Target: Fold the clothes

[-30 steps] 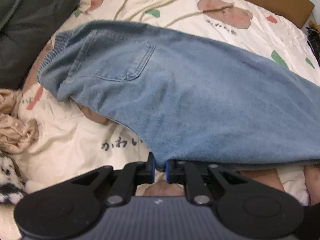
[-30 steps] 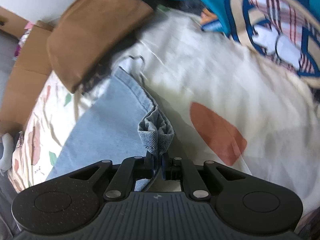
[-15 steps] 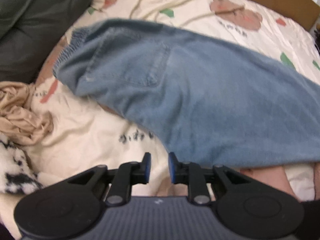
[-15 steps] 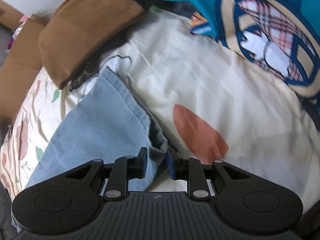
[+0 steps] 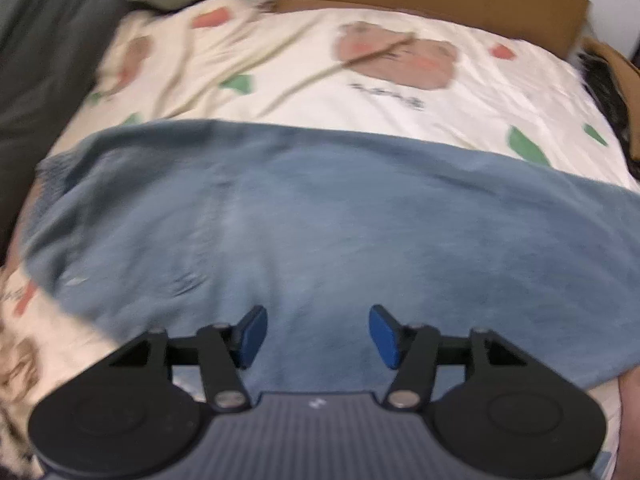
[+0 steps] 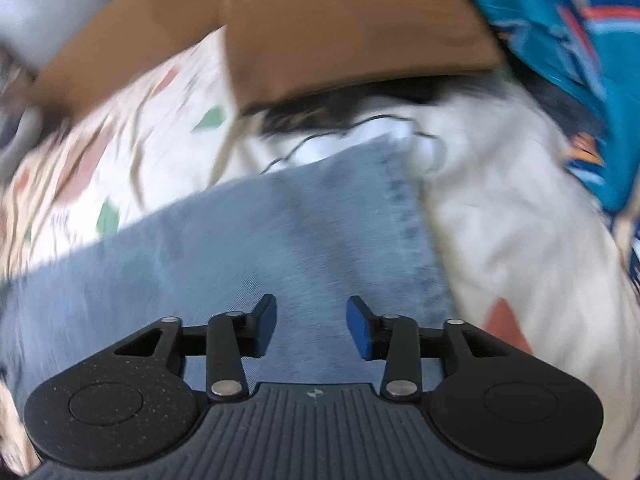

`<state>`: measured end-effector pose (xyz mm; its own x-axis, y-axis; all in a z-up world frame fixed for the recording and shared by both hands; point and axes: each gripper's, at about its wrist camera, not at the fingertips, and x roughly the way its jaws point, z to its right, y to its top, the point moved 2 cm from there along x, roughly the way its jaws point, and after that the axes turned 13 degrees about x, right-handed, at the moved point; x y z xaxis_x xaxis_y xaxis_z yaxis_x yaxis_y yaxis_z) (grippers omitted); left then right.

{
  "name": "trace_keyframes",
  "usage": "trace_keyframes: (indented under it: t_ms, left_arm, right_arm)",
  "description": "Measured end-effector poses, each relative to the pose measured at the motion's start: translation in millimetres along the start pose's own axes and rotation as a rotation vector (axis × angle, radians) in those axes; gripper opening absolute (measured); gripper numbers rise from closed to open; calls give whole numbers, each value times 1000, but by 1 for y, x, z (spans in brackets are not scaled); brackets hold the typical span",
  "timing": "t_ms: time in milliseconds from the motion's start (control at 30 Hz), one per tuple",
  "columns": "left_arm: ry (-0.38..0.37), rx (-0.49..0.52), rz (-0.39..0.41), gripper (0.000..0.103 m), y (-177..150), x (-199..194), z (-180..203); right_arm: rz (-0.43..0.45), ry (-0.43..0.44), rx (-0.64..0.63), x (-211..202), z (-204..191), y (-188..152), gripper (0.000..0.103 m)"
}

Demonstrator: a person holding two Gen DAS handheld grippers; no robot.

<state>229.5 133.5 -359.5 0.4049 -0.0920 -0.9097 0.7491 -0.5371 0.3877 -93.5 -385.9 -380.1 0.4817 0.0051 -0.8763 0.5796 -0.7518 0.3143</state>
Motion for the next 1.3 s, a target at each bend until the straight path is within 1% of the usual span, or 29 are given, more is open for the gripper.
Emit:
trace_keyframes:
  t_ms: [100, 267, 300, 367, 400, 433, 567, 600, 733, 833, 900, 1067, 1133, 1200, 1300]
  left_arm:
    - [-45, 53, 13, 72, 8, 15, 25]
    - [-85, 165, 19, 76, 10, 31, 59]
    - [-92, 179, 19, 79, 10, 33, 65]
    - [-100, 205, 16, 83, 9, 36, 76]
    - [-103, 223, 15, 84, 9, 38, 83]
    - [-107, 242, 14, 84, 8, 41, 89]
    - [-125, 336, 17, 85, 7, 53, 116]
    - [-122, 353, 18, 87, 7, 57, 123]
    - [-75, 361, 52, 93, 15, 68, 136]
    - [-73, 344, 73, 97, 22, 75, 139]
    - [-79, 326, 81, 99, 26, 78, 139]
    - [-89, 317, 105, 99, 41, 83, 142]
    - [-92, 296, 112, 99, 49, 85, 142]
    - [-91, 286, 124, 95, 60, 89, 145]
    - [-91, 286, 142, 92, 74, 93, 150]
  right_arm:
    - [-24, -3, -86, 14, -16, -8, 48]
    - [-47, -35, -179, 29, -25, -19, 49]
    - [-46, -40, -193, 30, -25, -21, 52]
    - [-35, -49, -227, 31, -25, -26, 70]
    - [-30, -54, -245, 31, -24, -29, 72]
    - [-30, -57, -263, 32, -25, -32, 74]
    - [-34, -57, -337, 43, -32, -42, 74]
    - [-31, -55, -359, 46, -35, -44, 74]
    - [-21, -50, -451, 64, -54, -46, 74]
    - [7, -49, -495, 76, -69, -40, 73]
    - [31, -44, -501, 83, -79, -33, 73]
    - [80, -38, -496, 101, -102, -11, 72]
    - [92, -34, -479, 106, -108, -3, 72]
    - [99, -33, -452, 110, -112, 3, 72]
    - [110, -38, -412, 114, -117, 9, 72]
